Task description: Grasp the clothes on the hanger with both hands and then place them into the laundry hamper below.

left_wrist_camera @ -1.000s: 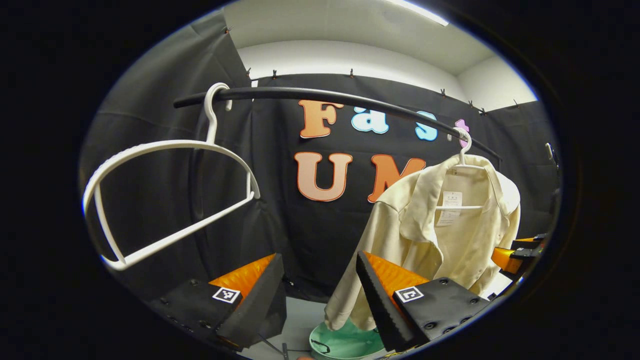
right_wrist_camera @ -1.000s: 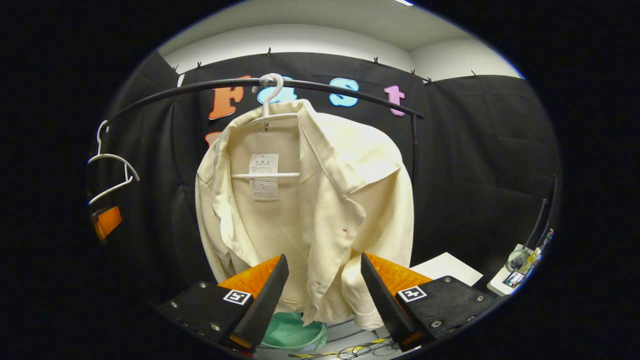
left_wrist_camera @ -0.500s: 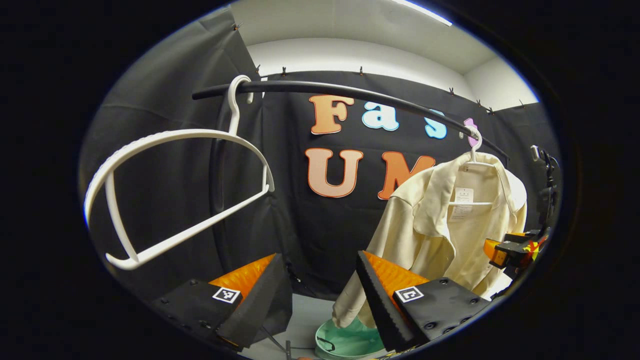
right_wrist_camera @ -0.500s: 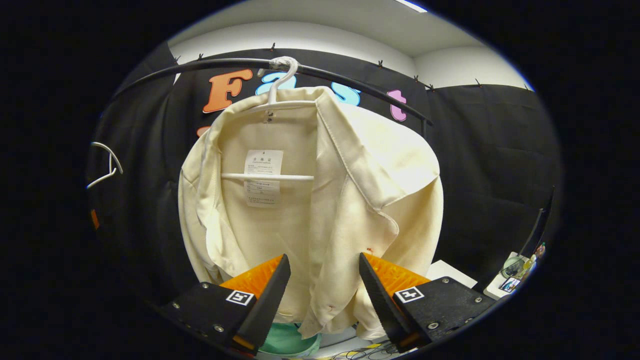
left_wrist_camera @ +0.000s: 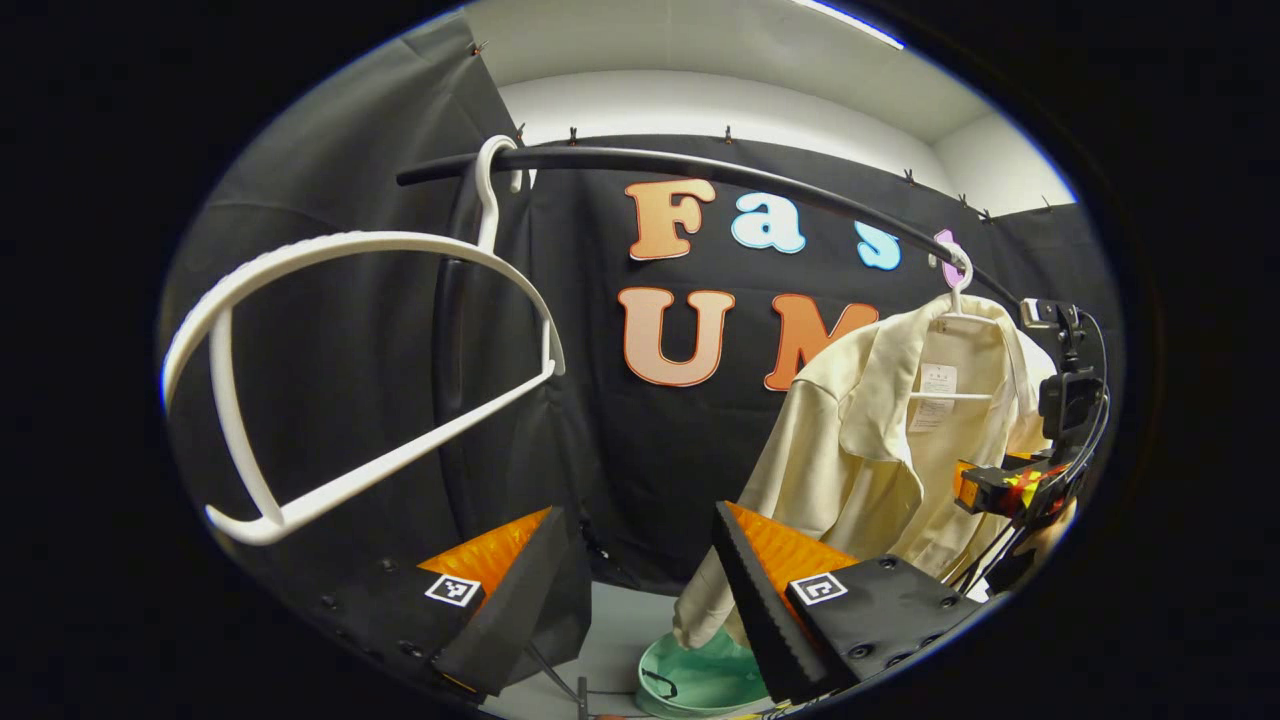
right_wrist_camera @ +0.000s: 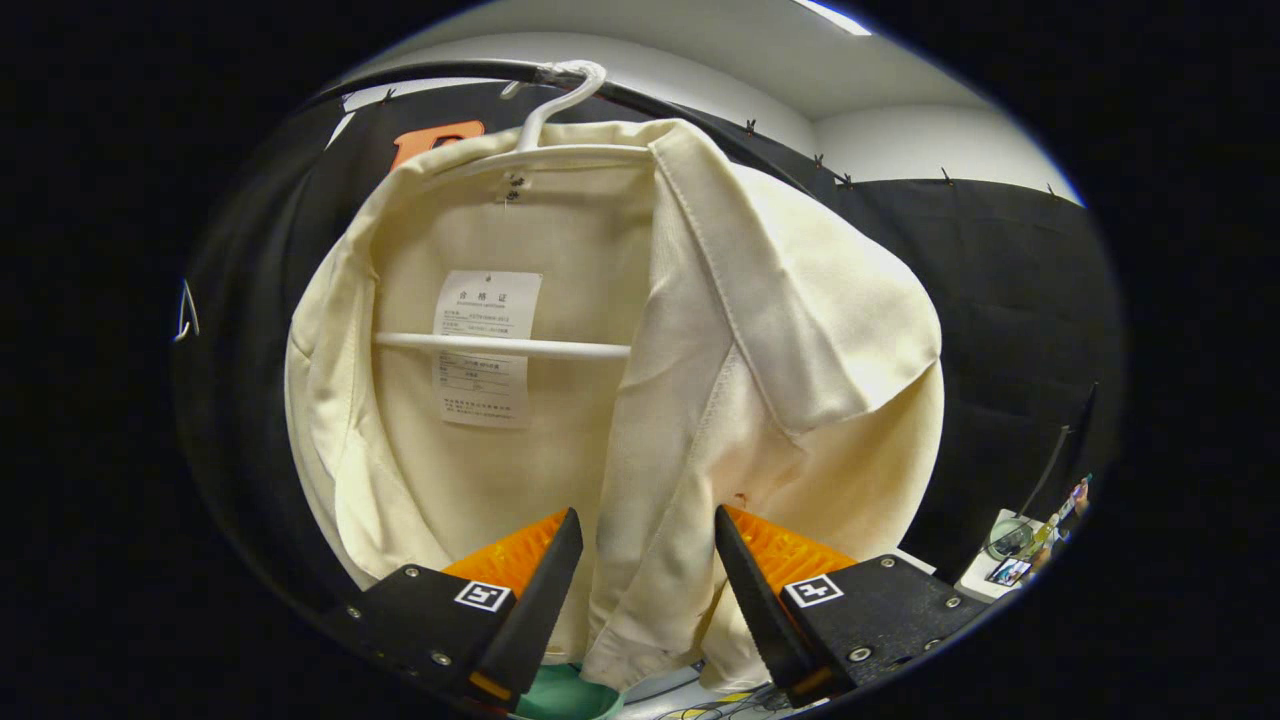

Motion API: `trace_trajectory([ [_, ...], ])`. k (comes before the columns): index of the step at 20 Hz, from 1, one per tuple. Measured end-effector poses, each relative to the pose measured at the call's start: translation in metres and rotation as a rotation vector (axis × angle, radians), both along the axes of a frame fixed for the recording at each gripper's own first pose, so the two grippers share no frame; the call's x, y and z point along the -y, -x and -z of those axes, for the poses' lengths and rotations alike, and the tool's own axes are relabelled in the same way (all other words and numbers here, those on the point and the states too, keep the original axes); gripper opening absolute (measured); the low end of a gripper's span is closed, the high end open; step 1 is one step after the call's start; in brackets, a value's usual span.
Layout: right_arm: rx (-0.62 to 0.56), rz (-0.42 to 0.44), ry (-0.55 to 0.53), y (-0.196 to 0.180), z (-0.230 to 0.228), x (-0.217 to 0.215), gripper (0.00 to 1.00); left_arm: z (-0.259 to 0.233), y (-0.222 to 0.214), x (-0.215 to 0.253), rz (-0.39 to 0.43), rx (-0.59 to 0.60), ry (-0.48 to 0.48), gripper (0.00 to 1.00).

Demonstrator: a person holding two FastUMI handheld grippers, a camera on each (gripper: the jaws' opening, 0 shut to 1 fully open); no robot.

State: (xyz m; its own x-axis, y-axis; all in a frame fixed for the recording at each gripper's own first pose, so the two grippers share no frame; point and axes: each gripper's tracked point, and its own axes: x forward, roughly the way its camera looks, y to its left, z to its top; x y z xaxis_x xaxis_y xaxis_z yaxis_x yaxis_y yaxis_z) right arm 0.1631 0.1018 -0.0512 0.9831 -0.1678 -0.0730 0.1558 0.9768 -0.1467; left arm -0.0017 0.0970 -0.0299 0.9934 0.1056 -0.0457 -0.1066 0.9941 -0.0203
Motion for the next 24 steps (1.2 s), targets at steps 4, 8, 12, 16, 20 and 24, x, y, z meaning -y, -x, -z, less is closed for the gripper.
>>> trace_trajectory([
  [4, 0.009, -0.001, 0.020, -0.021, -0.004, 0.000, 0.70, 0.005, -0.001, 0.000, -0.003, -0.014, -0.002, 0.96],
  [8, 0.005, -0.048, -0.036, -0.022, -0.001, 0.007, 0.35, 0.006, -0.005, 0.008, 0.014, -0.021, 0.006, 0.96],
  [12, -0.026, -0.080, -0.144, -0.011, 0.006, 0.017, 0.04, 0.005, -0.016, 0.026, 0.058, -0.017, 0.036, 1.00],
  [16, -0.038, -0.102, -0.172, 0.015, 0.010, 0.033, 0.02, 0.004, -0.030, 0.060, 0.129, -0.011, 0.056, 0.97],
  [20, -0.029, -0.121, -0.159, 0.036, 0.005, 0.042, 0.01, -0.002, -0.039, 0.108, 0.240, -0.004, 0.071, 0.94],
  [24, -0.035, -0.157, -0.177, 0.057, 0.000, 0.045, 0.00, -0.005, -0.049, 0.168, 0.371, 0.004, 0.106, 0.94],
])
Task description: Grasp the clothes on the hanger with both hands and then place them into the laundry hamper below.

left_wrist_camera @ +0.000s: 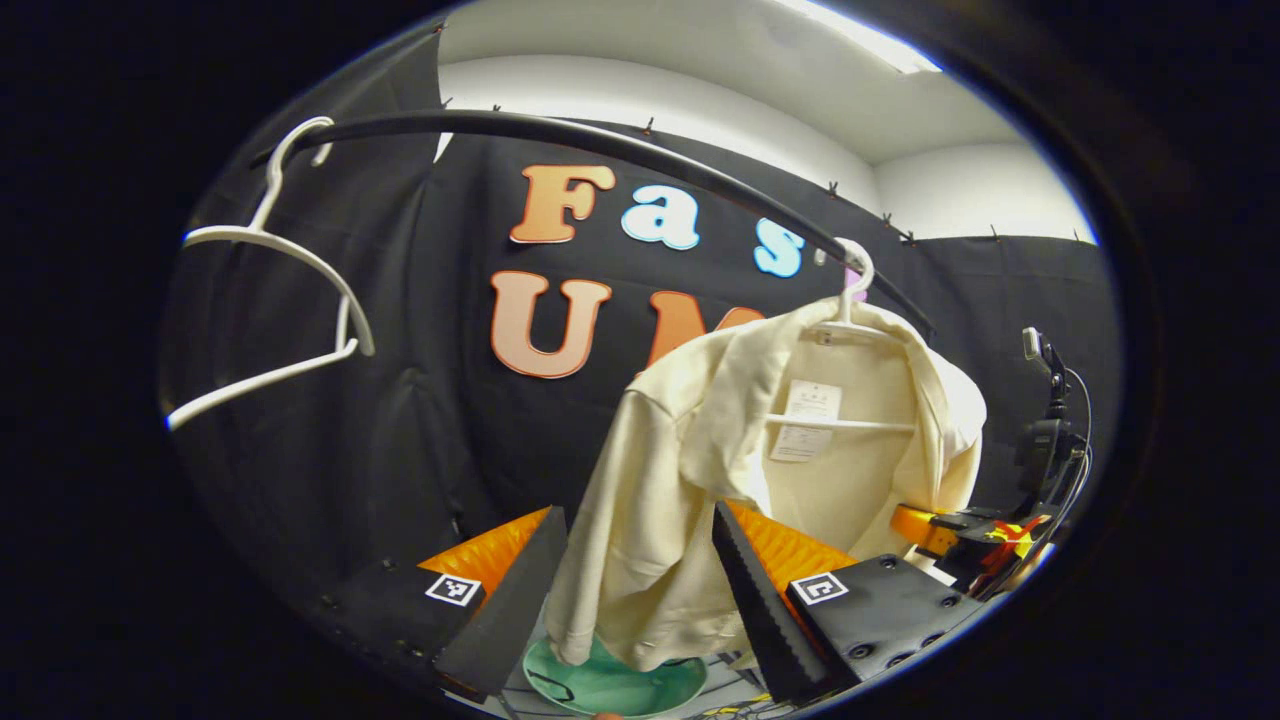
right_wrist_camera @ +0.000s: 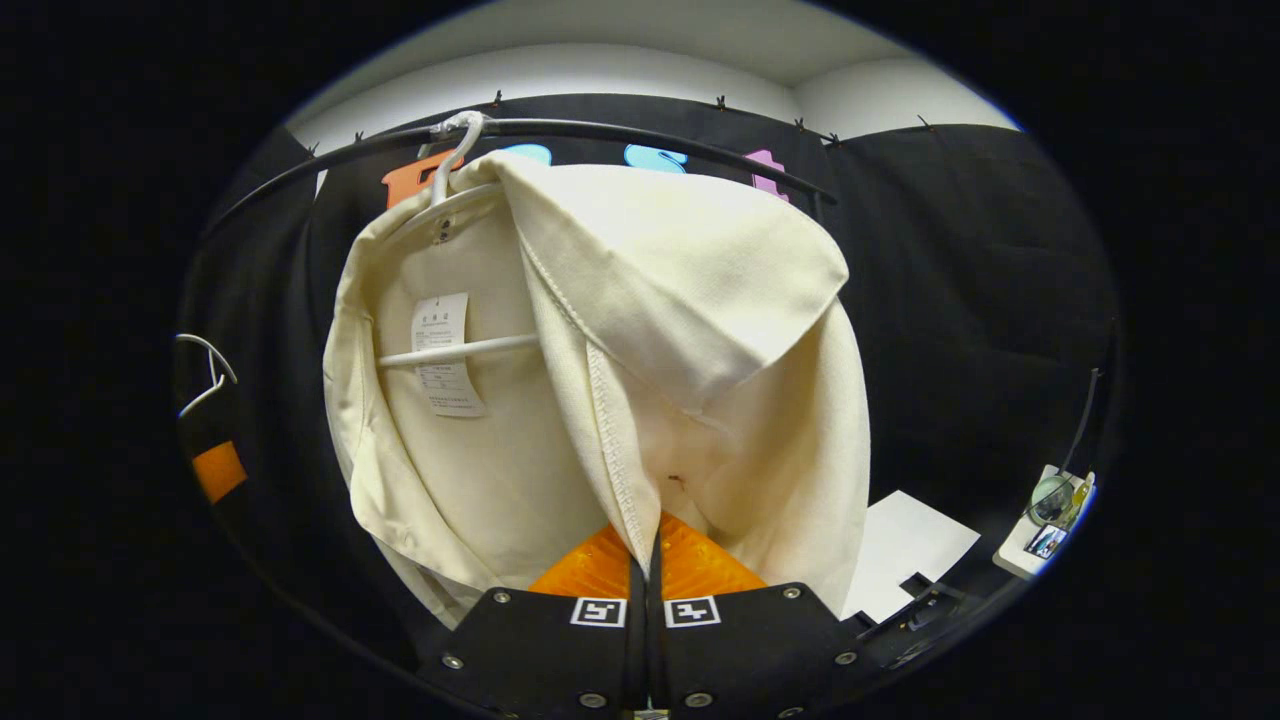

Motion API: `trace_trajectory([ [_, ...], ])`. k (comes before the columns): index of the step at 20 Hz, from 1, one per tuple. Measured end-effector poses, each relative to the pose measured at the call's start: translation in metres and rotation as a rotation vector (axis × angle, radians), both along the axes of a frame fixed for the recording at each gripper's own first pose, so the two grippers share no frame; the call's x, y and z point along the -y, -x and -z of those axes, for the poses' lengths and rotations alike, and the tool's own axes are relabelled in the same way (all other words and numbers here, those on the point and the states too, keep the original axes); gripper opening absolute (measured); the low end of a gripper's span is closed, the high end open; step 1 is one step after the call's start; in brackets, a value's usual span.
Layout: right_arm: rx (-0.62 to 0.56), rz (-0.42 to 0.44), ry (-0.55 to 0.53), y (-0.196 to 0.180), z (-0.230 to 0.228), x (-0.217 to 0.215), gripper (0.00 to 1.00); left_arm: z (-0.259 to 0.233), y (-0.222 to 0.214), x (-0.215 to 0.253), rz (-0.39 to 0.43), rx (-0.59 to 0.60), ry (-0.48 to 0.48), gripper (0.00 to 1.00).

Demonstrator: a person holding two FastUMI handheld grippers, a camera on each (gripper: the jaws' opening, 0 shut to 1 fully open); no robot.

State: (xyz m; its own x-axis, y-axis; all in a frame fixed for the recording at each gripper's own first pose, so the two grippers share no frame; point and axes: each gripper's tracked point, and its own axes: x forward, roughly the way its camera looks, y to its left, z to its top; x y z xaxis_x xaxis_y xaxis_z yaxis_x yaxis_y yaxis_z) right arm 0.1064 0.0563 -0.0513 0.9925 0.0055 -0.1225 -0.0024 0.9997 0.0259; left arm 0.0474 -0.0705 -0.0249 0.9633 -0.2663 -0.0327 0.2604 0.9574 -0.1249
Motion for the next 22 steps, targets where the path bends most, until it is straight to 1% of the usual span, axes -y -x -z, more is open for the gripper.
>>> trace_trajectory([
  [3, 0.008, -0.013, -0.002, 0.018, -0.002, 0.002, 0.00, 0.005, -0.010, 0.031, 0.048, -0.016, 0.014, 0.94],
  [5, 0.015, -0.020, 0.007, 0.026, -0.005, 0.004, 0.00, 0.009, -0.023, 0.044, 0.059, -0.019, 0.027, 1.00],
  [6, 0.017, -0.025, 0.009, 0.028, -0.006, 0.003, 0.00, 0.012, -0.031, 0.049, 0.057, -0.017, 0.022, 0.96],
  [7, 0.019, -0.036, 0.009, 0.031, -0.007, 0.002, 0.00, 0.015, -0.037, 0.053, 0.052, -0.014, 0.009, 1.00],
  [8, 0.020, -0.043, 0.012, 0.033, -0.007, 0.000, 0.00, 0.020, -0.044, 0.056, 0.048, -0.015, -0.011, 0.97],
  [11, 0.021, -0.050, 0.019, 0.039, -0.010, 0.001, 0.00, 0.038, -0.064, 0.064, 0.035, -0.035, -0.073, 0.97],
  [13, 0.021, -0.057, 0.020, 0.042, -0.012, 0.002, 0.00, 0.043, -0.074, 0.067, 0.024, -0.043, -0.077, 0.97],
  [14, 0.020, -0.056, 0.019, 0.043, -0.012, 0.003, 0.00, 0.044, -0.080, 0.067, 0.018, -0.042, -0.080, 1.00],
  [15, 0.020, -0.055, 0.016, 0.044, -0.012, 0.004, 0.00, 0.045, -0.086, 0.067, 0.013, -0.039, -0.086, 0.97],
  [17, 0.018, -0.054, 0.009, 0.045, -0.014, 0.006, 0.00, 0.050, -0.099, 0.072, 0.010, -0.042, -0.101, 0.97],
  [19, 0.018, -0.053, 0.009, 0.046, -0.015, 0.008, 0.00, 0.054, -0.109, 0.078, 0.019, -0.049, -0.091, 0.97],
  [22, 0.022, -0.055, 0.019, 0.048, -0.018, 0.008, 0.00, 0.057, -0.119, 0.078, 0.001, -0.058, -0.069, 0.96],
])
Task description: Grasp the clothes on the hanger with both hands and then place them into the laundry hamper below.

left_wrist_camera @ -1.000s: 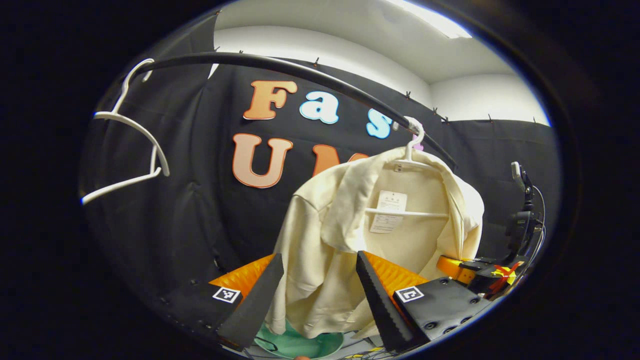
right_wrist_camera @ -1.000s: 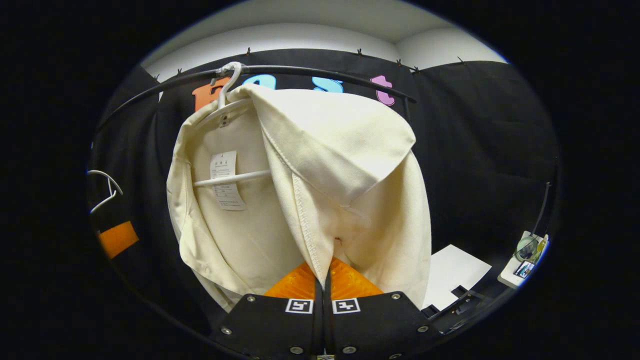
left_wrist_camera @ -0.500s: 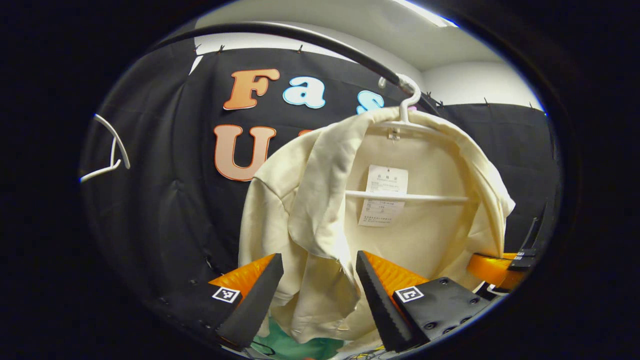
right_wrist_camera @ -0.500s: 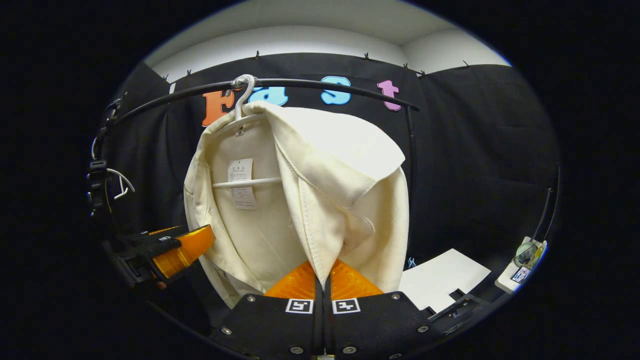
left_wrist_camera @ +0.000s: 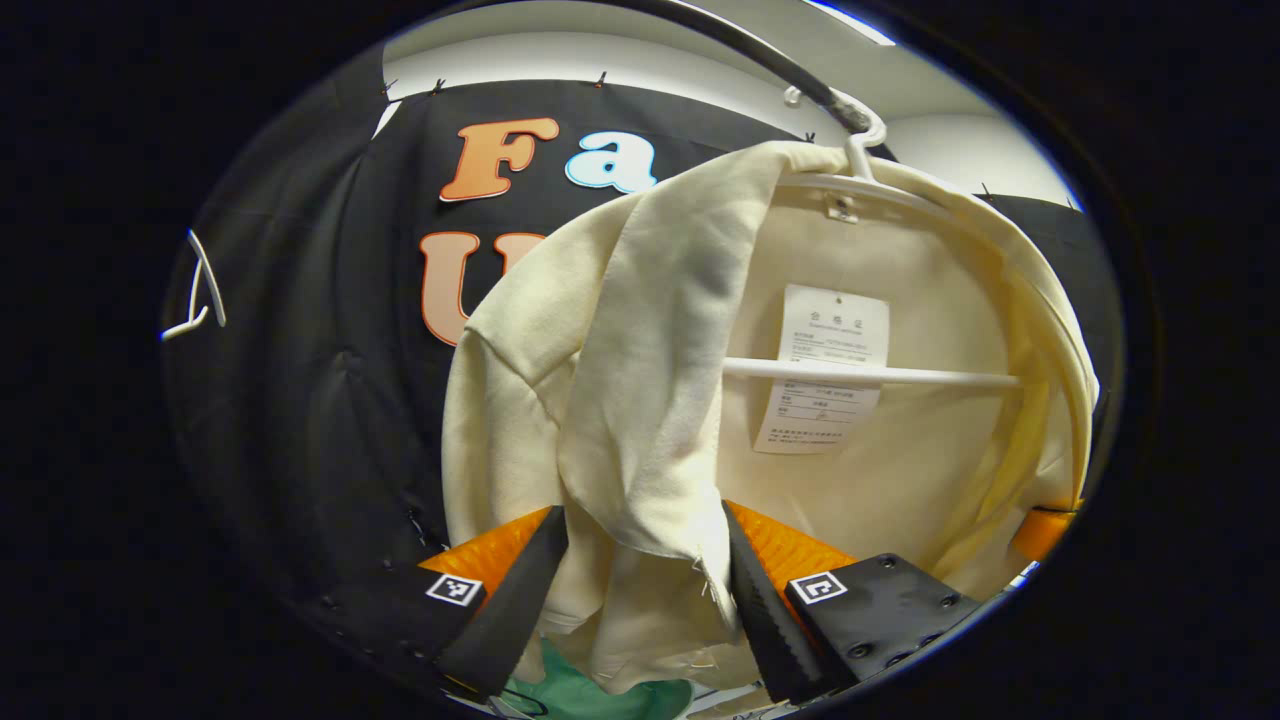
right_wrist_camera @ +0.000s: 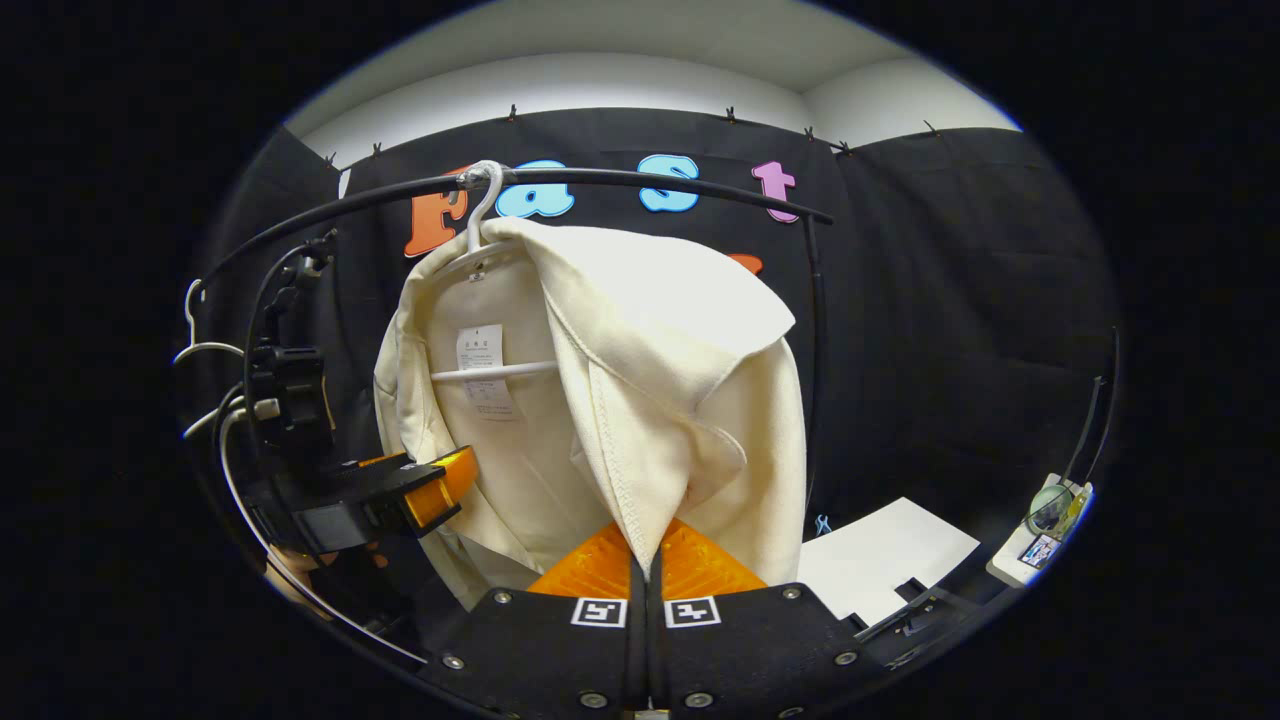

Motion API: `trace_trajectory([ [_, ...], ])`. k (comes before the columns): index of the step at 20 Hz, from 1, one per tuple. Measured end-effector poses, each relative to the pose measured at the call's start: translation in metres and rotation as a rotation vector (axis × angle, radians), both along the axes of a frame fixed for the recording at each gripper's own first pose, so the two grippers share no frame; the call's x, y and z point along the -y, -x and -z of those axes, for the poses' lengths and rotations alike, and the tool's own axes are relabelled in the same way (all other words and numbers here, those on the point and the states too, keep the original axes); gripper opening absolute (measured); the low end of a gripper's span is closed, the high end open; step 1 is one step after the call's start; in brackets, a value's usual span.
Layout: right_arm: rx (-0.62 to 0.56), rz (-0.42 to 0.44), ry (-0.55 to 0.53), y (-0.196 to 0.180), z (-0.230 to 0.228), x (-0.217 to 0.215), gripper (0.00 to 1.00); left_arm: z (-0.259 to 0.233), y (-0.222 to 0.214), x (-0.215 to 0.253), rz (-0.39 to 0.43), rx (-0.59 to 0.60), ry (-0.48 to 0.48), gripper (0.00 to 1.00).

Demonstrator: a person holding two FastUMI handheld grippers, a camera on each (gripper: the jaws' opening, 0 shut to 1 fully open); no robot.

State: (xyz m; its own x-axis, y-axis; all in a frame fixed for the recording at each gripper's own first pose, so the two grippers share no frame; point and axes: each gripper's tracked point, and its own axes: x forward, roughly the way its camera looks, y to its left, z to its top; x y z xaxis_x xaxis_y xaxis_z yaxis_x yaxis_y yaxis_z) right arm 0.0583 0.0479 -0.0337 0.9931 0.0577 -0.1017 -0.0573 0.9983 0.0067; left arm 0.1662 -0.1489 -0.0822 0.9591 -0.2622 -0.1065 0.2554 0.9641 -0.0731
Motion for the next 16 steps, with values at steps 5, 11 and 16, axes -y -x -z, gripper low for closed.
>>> trace_trajectory([
  [5, -0.004, 0.002, -0.010, 0.001, -0.004, 0.003, 0.00, 0.004, -0.003, 0.007, 0.041, -0.012, -0.024, 0.55],
  [11, -0.014, -0.019, -0.008, 0.006, -0.013, 0.002, 0.00, 0.008, 0.000, 0.001, 0.044, -0.077, -0.041, 0.10],
  [16, -0.007, -0.017, -0.009, 0.018, -0.027, 0.014, 0.00, 0.001, 0.004, -0.026, -0.006, -0.084, -0.031, 0.09],
])
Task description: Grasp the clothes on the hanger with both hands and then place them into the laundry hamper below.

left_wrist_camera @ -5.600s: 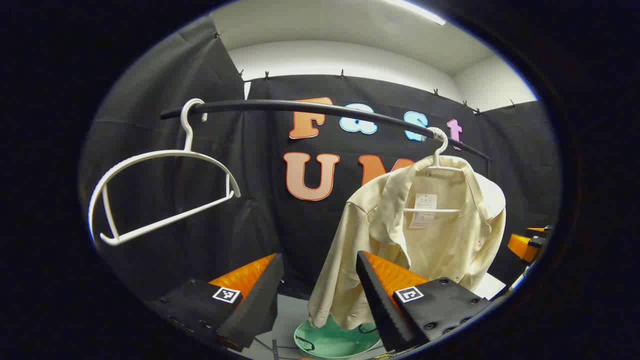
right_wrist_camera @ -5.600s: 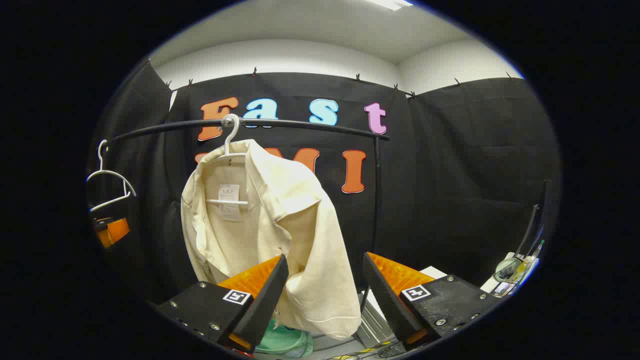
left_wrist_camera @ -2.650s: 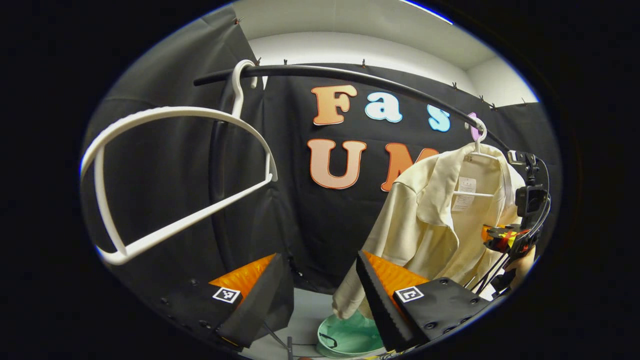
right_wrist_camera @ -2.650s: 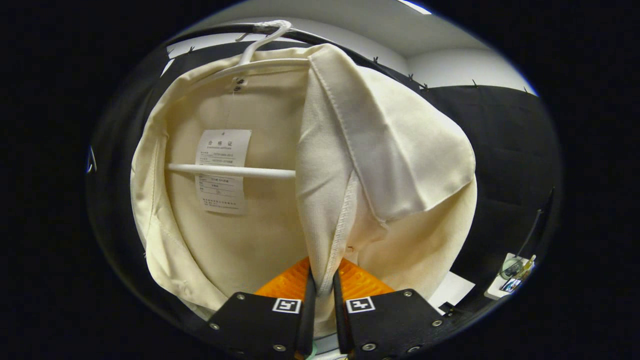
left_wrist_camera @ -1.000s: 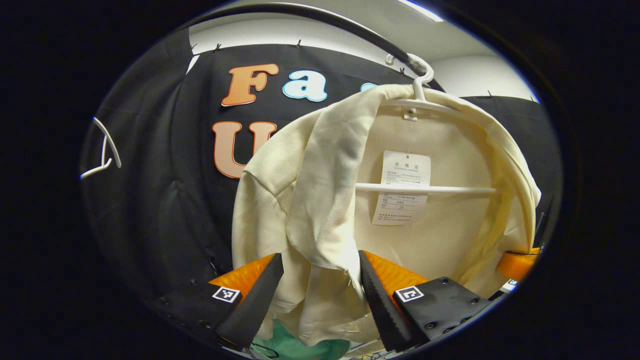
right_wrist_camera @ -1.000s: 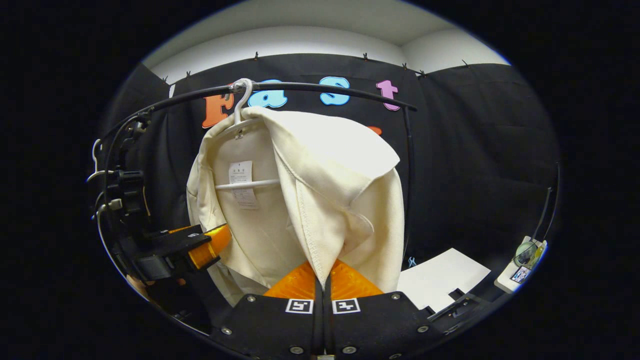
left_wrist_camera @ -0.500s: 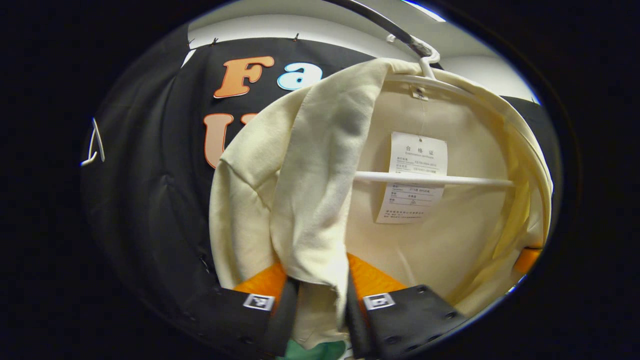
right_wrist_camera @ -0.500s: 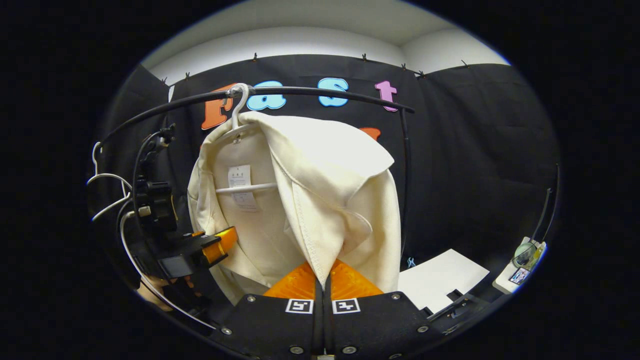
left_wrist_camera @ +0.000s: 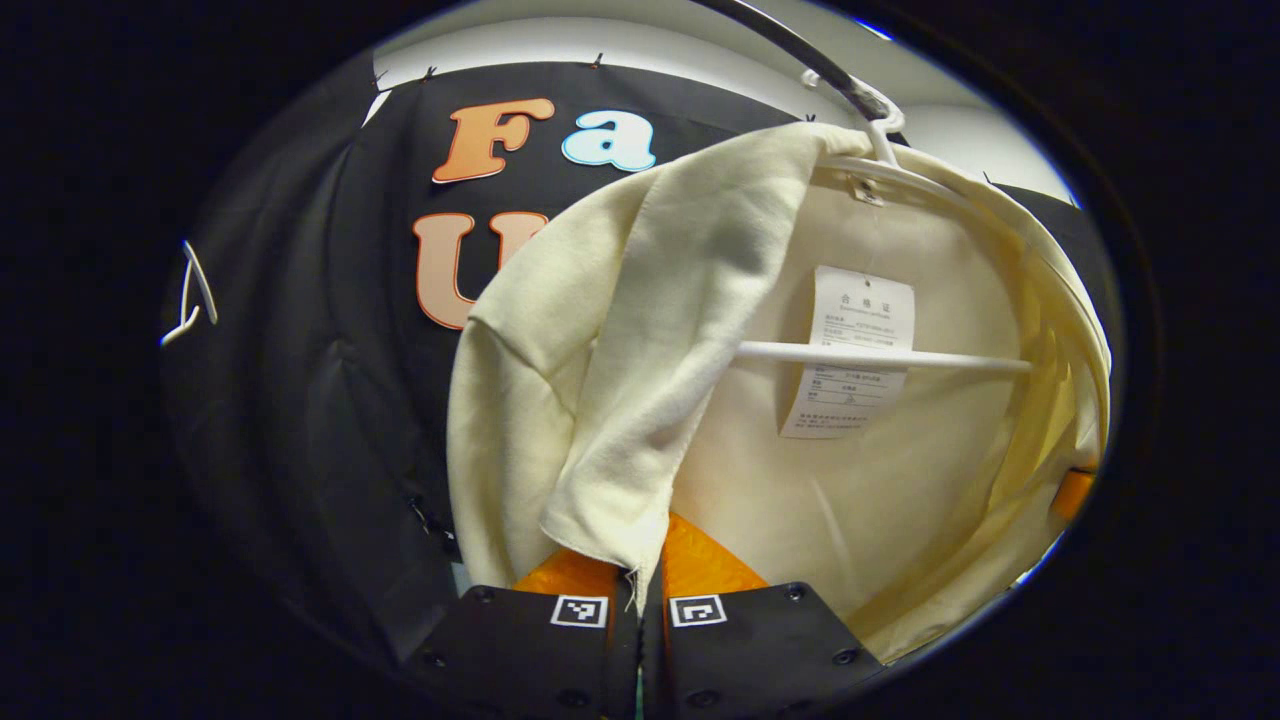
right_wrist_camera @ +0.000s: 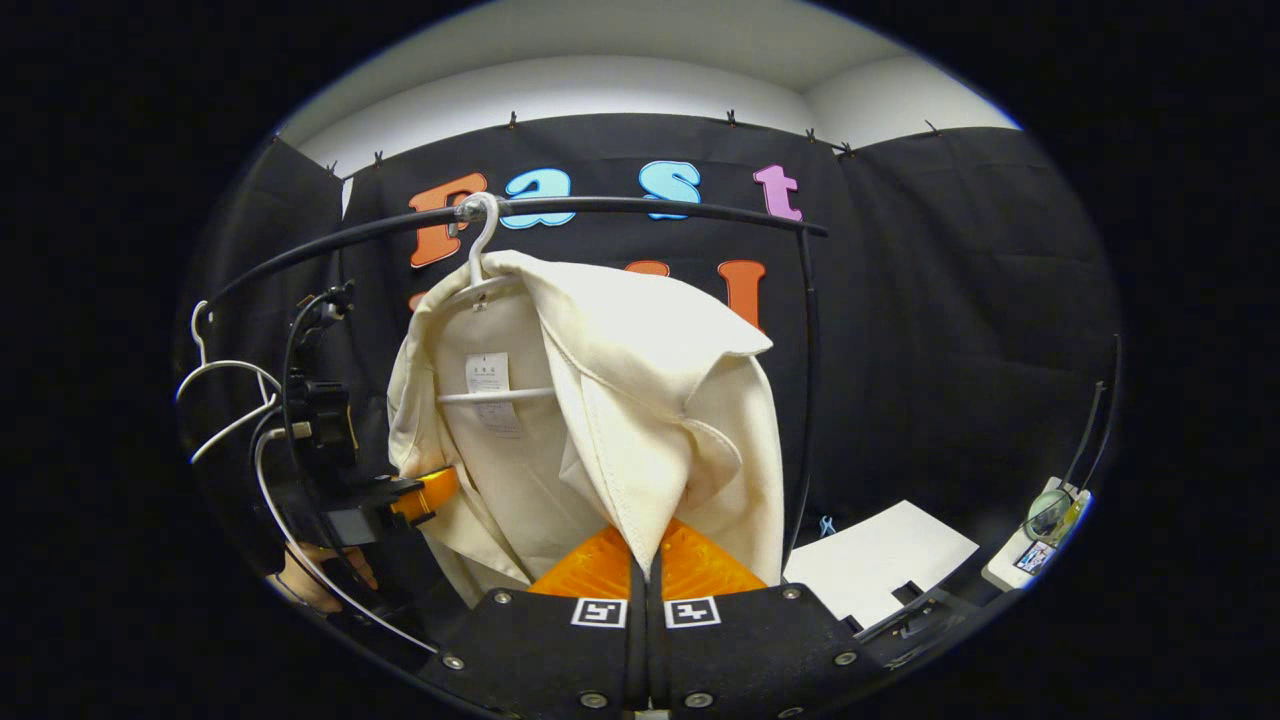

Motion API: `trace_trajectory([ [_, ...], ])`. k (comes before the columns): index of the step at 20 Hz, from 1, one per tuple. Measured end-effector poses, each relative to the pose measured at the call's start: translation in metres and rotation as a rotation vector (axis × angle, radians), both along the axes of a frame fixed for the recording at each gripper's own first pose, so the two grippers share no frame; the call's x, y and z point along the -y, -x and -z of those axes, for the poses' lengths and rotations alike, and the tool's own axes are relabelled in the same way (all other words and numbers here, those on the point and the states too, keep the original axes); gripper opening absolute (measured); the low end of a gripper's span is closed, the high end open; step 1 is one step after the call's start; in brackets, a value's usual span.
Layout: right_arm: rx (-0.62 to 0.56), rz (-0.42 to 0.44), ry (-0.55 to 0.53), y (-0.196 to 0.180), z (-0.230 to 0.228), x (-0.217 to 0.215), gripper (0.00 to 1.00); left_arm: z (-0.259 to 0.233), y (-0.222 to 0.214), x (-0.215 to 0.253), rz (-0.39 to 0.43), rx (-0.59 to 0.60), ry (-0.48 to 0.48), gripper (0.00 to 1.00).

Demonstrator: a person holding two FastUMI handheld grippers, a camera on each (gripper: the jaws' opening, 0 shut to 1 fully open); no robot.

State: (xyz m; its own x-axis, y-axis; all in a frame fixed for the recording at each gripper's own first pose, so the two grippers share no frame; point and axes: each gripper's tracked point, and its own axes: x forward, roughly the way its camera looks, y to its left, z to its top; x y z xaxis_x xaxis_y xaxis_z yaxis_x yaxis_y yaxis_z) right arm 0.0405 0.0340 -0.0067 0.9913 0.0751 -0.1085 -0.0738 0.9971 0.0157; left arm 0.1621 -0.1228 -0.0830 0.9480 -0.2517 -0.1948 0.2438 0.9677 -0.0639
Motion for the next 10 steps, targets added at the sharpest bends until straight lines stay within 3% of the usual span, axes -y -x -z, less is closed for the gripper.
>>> trace_trajectory([
  [10, 0.104, 0.067, -0.022, 0.008, -0.065, 0.041, 0.00, -0.101, 0.021, -0.100, -0.205, 0.222, -0.095, 0.08],
])
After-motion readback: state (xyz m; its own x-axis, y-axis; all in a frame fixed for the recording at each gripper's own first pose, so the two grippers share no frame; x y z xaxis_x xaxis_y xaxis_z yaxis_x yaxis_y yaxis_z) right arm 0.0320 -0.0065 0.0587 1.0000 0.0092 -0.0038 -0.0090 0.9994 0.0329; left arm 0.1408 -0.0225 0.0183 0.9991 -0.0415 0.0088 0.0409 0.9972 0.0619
